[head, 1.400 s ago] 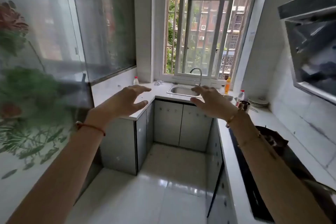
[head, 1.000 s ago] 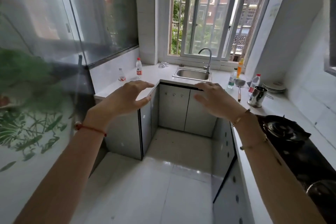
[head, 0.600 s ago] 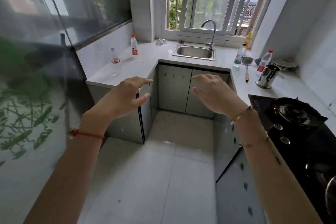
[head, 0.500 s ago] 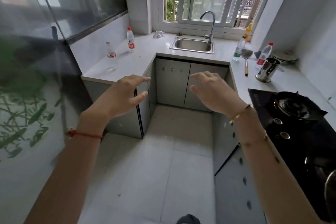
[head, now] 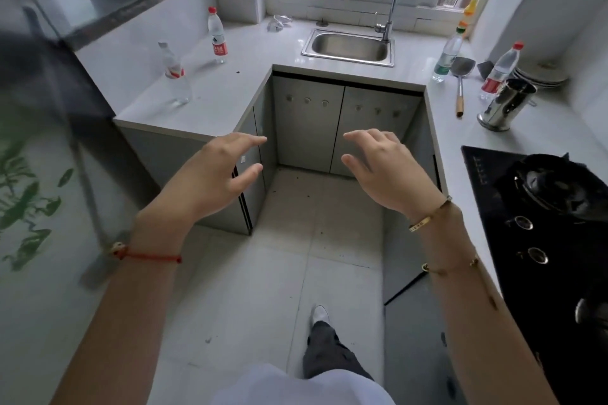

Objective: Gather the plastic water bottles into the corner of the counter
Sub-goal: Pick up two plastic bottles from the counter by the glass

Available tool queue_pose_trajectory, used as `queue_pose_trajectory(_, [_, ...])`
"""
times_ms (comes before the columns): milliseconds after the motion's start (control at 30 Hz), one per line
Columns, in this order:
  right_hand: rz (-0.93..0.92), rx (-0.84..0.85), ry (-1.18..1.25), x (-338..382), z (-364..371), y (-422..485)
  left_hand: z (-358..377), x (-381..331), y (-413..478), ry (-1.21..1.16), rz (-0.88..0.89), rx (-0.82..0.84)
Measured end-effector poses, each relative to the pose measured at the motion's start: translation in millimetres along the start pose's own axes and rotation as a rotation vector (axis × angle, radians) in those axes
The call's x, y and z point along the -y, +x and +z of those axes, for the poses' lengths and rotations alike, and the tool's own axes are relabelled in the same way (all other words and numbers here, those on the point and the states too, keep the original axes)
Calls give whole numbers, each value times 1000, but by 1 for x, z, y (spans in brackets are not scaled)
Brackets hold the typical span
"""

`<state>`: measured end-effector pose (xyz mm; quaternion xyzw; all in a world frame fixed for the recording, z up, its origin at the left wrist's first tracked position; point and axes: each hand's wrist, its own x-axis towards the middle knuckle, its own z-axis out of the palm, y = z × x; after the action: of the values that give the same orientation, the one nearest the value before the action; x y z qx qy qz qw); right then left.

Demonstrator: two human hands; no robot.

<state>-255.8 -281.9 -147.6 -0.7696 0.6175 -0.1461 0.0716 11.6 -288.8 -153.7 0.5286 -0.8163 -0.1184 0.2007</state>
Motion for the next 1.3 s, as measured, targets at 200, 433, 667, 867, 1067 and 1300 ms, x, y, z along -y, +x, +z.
queue_pose_trajectory(200, [0, 29, 9, -46, -2, 63, 19, 2, 70, -2, -44, 30])
queue_pose_trajectory(433, [-41, 64, 5, -91, -4, 138, 35, 7, 136, -7, -104, 4])
queue_pose_trajectory(667, [-94, 118, 21, -108, 9, 206, 44, 30, 176, -27, -195, -19])
queue_pose_trajectory(867, [-129, 155, 16, -116, 29, 265, 55, 67, 214, -38, -251, -17])
queue_pose_trajectory(1067, [-138, 195, 32, -118, 54, 341, 62, 114, 270, -50, -293, -13])
queue_pose_trajectory(1300, [-196, 205, 52, -98, 68, 454, 41, 175, 341, -64, -363, -34])
